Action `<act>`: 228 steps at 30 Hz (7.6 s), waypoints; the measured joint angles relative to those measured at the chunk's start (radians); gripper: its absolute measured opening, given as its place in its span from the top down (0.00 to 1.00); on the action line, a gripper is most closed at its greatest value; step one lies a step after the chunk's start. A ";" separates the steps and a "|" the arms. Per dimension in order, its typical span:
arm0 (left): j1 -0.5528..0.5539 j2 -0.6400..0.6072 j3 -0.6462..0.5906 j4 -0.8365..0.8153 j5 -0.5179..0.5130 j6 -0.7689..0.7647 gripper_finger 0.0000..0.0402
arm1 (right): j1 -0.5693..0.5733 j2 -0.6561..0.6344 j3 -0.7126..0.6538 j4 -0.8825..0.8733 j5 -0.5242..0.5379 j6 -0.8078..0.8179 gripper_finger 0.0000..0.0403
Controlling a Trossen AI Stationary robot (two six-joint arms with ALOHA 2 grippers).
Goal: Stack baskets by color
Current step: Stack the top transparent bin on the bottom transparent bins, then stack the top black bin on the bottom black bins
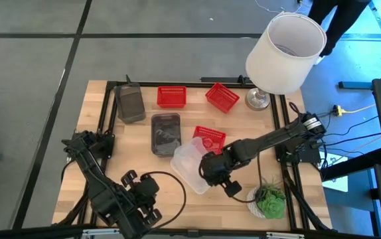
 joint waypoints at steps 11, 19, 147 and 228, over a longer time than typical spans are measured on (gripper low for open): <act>0.000 0.000 0.000 0.000 0.000 0.029 0.87 | 0.019 -0.009 0.039 -0.131 -0.020 -0.122 1.00; 0.000 0.001 0.000 0.000 0.001 0.029 0.87 | 0.020 -0.008 0.035 -0.194 0.012 -0.224 1.00; 1.461 -0.678 -1.148 0.473 0.421 1.376 0.84 | -0.124 -0.156 0.675 -0.444 0.409 0.083 0.72; 0.638 -0.613 -0.777 -0.001 0.175 1.362 1.00 | -0.160 -0.154 0.624 -0.479 0.850 0.381 0.72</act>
